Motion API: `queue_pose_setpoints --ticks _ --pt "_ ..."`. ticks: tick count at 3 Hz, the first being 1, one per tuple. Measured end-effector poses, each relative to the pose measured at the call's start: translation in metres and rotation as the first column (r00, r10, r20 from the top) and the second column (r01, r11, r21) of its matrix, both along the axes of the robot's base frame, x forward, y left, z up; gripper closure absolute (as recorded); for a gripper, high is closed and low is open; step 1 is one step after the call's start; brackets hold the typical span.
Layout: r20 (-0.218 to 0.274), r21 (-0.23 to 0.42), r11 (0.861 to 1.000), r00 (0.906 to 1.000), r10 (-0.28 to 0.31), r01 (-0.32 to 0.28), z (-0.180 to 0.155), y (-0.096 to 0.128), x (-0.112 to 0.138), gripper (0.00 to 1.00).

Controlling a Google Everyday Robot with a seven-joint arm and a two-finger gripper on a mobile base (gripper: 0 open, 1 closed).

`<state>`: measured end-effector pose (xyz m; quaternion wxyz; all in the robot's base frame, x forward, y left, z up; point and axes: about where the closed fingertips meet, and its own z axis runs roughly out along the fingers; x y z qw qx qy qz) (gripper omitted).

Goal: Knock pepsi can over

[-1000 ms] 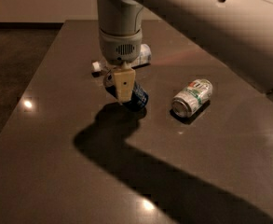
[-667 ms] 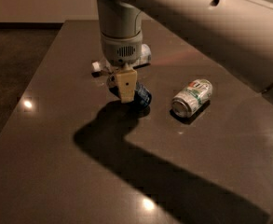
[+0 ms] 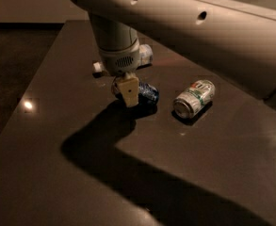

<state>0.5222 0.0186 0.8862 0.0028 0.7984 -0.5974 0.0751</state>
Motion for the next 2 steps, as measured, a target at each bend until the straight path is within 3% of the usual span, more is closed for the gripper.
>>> queue_pose_setpoints --ticks 1,2 --pt "0.037 0.017 1.000 0.9993 0.007 -0.007 -0.0015 0.0061 0.0067 0.00" --pt "0.039 0.018 1.000 0.9992 0.007 -0.008 -0.0015 0.0066 0.0071 0.00"
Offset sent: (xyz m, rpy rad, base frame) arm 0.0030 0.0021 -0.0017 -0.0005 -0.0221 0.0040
